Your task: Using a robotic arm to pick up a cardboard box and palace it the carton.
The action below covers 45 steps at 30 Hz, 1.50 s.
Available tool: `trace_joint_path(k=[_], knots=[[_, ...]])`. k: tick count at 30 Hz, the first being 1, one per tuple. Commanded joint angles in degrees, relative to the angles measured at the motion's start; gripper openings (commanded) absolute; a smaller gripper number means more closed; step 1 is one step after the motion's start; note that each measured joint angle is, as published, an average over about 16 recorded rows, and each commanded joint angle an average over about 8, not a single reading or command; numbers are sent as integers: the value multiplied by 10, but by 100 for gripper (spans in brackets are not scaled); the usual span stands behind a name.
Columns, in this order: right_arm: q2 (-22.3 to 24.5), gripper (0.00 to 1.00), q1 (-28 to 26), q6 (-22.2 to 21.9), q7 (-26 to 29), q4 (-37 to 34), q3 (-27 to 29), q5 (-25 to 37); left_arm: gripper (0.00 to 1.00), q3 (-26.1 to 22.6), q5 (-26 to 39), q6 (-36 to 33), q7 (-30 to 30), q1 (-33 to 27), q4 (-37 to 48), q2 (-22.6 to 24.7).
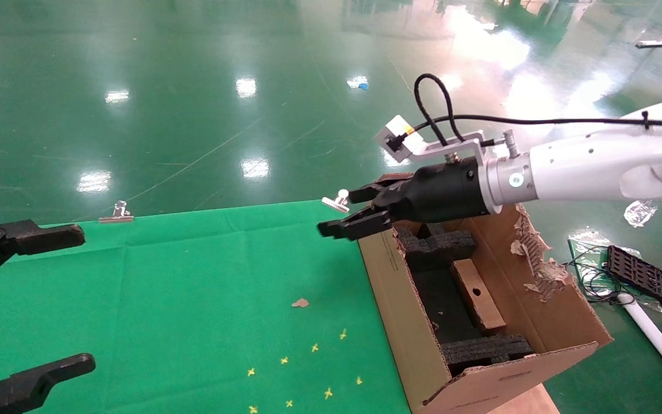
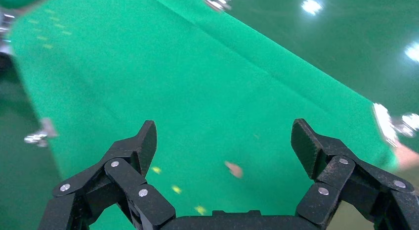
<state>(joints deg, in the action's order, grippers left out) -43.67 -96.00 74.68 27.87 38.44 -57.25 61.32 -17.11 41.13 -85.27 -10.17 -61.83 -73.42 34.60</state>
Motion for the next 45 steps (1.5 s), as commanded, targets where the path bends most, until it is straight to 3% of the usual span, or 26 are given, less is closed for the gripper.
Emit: trace_joint_path(k=[1,30,39,45], knots=[[5,100,21,7,-10,21,25,-12,100,0,0,0,0,0,0,0],[80,100,317,101,-158,324,380,-179,100,-1,-1,0,0,0,0,0],[91,100,365,117,-178,372,436,-207,100,-1,-1,1,1,0,0,0],[90,100,359,115,-176,366,430,-204,100,-1,-1,1,1,0,0,0]])
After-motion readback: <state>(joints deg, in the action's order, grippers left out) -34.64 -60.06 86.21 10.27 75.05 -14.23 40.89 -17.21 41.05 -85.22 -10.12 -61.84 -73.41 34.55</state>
